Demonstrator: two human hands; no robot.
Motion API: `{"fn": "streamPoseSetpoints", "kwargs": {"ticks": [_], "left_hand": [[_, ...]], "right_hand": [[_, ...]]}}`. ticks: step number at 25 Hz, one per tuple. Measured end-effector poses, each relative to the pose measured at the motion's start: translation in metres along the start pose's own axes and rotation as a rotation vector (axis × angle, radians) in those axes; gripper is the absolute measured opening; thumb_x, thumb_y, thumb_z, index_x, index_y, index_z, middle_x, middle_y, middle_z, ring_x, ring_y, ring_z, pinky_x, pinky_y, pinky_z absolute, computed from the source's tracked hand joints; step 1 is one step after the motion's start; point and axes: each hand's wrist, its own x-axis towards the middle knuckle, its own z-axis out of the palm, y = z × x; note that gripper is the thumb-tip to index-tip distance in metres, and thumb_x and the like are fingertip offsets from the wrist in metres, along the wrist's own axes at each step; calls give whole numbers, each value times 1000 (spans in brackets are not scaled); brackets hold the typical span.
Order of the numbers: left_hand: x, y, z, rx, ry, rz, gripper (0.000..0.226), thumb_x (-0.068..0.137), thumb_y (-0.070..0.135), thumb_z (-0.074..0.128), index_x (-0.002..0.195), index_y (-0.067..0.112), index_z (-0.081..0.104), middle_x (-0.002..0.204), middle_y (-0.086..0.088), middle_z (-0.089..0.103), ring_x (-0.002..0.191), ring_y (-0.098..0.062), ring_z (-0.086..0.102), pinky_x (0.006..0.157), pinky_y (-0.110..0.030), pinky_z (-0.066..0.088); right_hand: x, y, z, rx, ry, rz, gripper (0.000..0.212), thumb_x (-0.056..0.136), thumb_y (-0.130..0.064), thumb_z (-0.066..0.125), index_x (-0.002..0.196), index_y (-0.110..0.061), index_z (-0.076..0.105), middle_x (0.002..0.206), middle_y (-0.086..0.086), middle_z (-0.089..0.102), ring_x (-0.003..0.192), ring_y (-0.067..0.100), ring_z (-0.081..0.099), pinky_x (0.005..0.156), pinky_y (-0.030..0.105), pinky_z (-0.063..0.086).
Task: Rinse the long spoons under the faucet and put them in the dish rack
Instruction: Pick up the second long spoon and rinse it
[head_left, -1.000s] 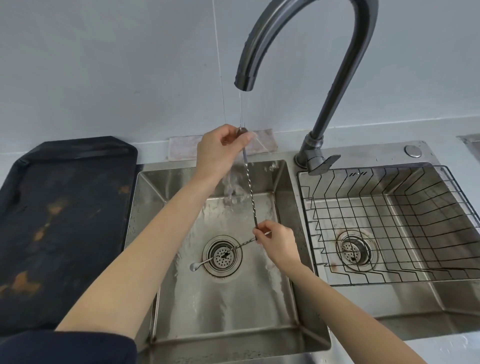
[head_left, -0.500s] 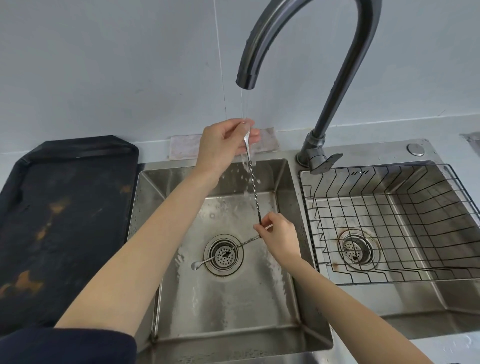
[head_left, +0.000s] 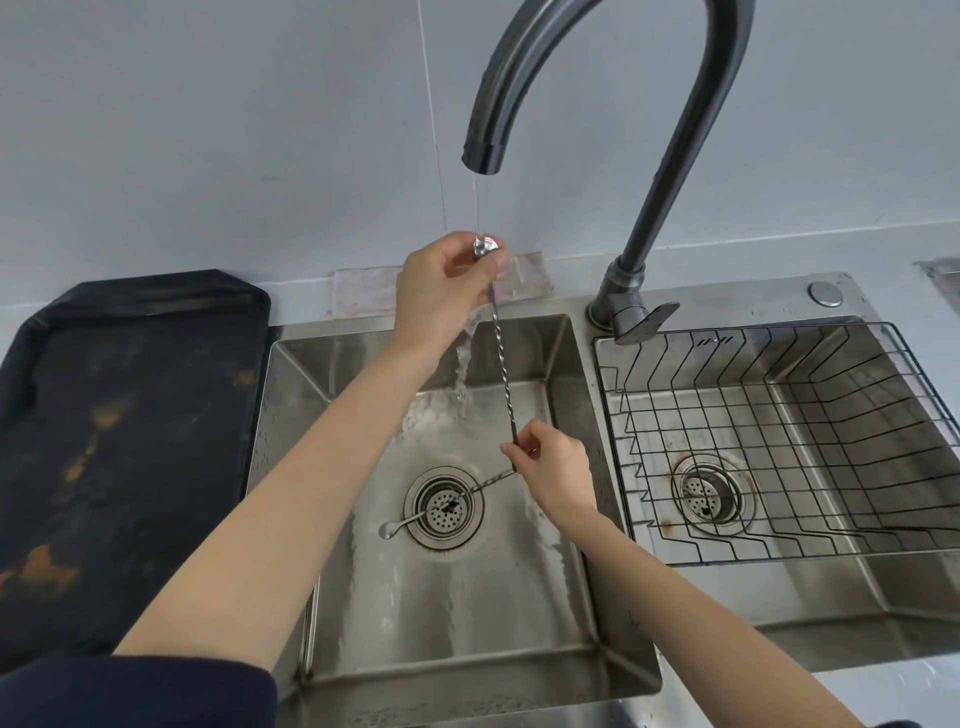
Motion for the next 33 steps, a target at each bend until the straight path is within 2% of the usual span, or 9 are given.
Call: {"fn": "streamPoseSetpoints", "kwargs": {"ticks": [2, 5, 9, 12, 16, 20, 22, 27, 33], "left_hand": [[1, 1, 1, 154, 48, 46, 13, 84, 18, 63, 93, 9, 67, 90, -8, 69, 77, -14, 59, 88, -37, 54], [0, 7, -1, 68, 41, 34, 14, 87, 9, 58, 100, 13, 64, 77, 1, 65, 76, -16, 65, 93, -35, 53], [2, 6, 0, 5, -4, 10, 31, 94, 7, 44, 123, 2, 54, 103, -7, 64, 97, -18, 66, 86, -25, 54], [1, 5, 1, -66, -18, 15, 28, 96, 9, 41, 117, 0, 58, 99, -8, 66, 86, -12, 68, 77, -17, 55], [0, 4, -4, -180, -35, -21, 23, 94, 14, 48, 107, 5, 64, 84, 3, 68, 66, 3, 70, 68, -11, 56], [-2, 3, -15, -107, -149, -34, 23, 93, 10, 49, 113, 13, 61, 109, -2, 68, 70, 8, 67, 72, -9, 54], [-2, 6, -17, -85, -167, -32, 20, 93, 12, 49, 107, 17, 62, 117, -3, 66, 71, 8, 66, 71, -8, 53], [1, 18, -15, -67, -187, -9, 31, 96, 26, 42, 117, 12, 60, 95, -1, 68, 72, 2, 68, 70, -9, 54], [8, 25, -35, -183, -118, 24, 29, 98, 18, 37, 116, 9, 58, 95, -3, 68, 85, -12, 69, 80, -19, 57]], "right_hand": [[0, 0, -1, -17, 16, 17, 20, 87, -27, 63, 75, -16, 51, 80, 8, 67, 75, 25, 64, 68, 34, 51], [1, 0, -4, -39, 40, 12, 17, 88, -27, 62, 82, -12, 56, 82, 4, 62, 74, 22, 60, 63, 31, 47], [1, -2, -4, -51, 58, -14, 21, 88, -26, 62, 93, -6, 61, 87, -2, 49, 77, 16, 51, 67, 28, 41], [1, -3, -2, -41, 40, -27, 22, 88, -26, 62, 94, -5, 62, 90, -2, 46, 78, 16, 50, 69, 27, 40], [6, -6, -2, -16, 29, -74, 21, 88, -22, 63, 92, -2, 64, 87, 0, 49, 79, 19, 54, 74, 30, 46], [14, -13, -6, -35, 33, -93, 22, 89, -23, 61, 94, -2, 65, 93, 9, 60, 82, 22, 58, 75, 30, 45], [18, -20, -8, -61, 24, -99, 24, 90, -25, 58, 98, -3, 66, 102, 11, 64, 88, 22, 59, 74, 27, 42], [25, -38, -13, -95, -24, -140, 26, 94, -26, 52, 105, -6, 65, 109, 10, 65, 99, 26, 62, 82, 35, 50], [45, -69, -26, -80, -12, -237, 25, 94, -26, 51, 97, -7, 67, 91, 11, 71, 82, 24, 63, 76, 38, 53]]}}
